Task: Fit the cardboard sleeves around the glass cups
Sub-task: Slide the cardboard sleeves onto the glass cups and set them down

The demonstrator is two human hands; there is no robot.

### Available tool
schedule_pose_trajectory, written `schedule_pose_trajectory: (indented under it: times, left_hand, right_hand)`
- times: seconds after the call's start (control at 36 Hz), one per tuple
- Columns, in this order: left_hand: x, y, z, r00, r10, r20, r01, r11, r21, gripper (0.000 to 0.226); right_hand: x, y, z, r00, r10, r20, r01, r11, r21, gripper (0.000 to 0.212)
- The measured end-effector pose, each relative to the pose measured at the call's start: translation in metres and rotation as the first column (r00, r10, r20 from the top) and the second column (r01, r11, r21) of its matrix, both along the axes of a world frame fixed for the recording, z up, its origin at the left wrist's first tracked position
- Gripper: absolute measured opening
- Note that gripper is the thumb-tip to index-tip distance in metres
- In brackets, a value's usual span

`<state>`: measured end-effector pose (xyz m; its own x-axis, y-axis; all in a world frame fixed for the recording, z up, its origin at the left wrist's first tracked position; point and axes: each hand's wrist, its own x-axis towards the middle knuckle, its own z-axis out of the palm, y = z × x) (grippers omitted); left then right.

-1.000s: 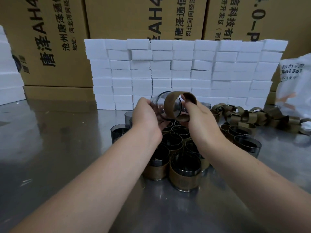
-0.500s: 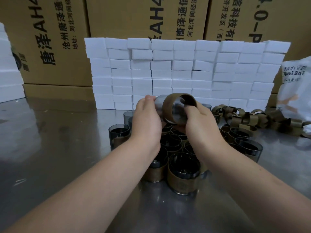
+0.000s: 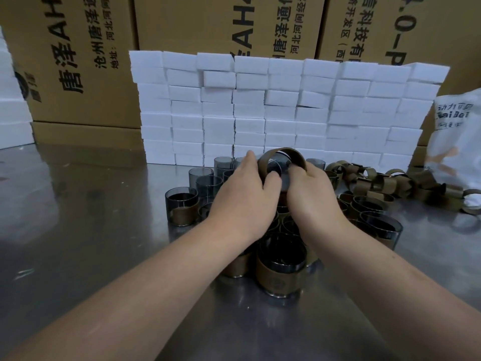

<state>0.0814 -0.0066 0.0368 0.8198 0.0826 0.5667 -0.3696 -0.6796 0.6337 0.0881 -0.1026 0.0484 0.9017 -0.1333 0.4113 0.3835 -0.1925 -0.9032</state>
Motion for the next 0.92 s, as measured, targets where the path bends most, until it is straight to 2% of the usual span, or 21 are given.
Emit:
schedule_pose_trajectory:
  times: [0.17,0.31,0.39,0.42,0.5,0.56,0.81,0.92]
  left_hand:
    - [-0.002,0.002,0.004,0.999,-0.003,0.038,0.011,0.980,-0.197,0.050]
    - [-0.001,0.004,0.010,1.000,-0.004,0.020,0.009,0.963,-0.271,0.045]
    - [0.000,0.006,0.011,1.000,0.010,0.005,-0.008,0.954,-0.301,0.045]
    - [0.000,0.006,0.011,1.000,0.012,0.004,-0.010,0.951,-0.310,0.045]
    - [0.000,0.006,0.012,1.000,0.011,0.013,-0.007,0.948,-0.320,0.044]
    - [0.000,0.007,0.012,1.000,0.008,0.026,0.000,0.949,-0.316,0.044]
    - [0.003,0.012,0.011,0.996,0.005,0.094,0.018,0.970,-0.244,0.029]
    - [0.003,0.014,0.013,0.996,0.017,0.085,0.002,0.976,-0.219,0.021]
  right_hand:
    - [-0.003,0.003,-0.001,0.994,0.102,0.046,-0.096,0.989,-0.109,0.024]
    - [-0.003,-0.002,-0.001,0.982,0.186,0.038,-0.183,0.980,-0.081,0.025]
    - [-0.001,-0.002,-0.003,0.987,0.160,-0.007,-0.160,0.984,-0.073,0.059]
    - [-0.001,-0.001,-0.003,0.985,0.173,-0.012,-0.174,0.982,-0.076,0.061]
    - [-0.004,-0.001,-0.003,0.972,0.232,0.039,-0.228,0.969,-0.092,0.032]
    - [-0.003,-0.002,-0.003,0.969,0.239,0.061,-0.235,0.970,-0.063,0.024]
    - [0.004,-0.002,-0.007,0.968,0.241,0.072,-0.245,0.969,0.045,0.014]
    - [0.004,-0.003,-0.007,0.969,0.235,0.074,-0.237,0.971,0.030,0.013]
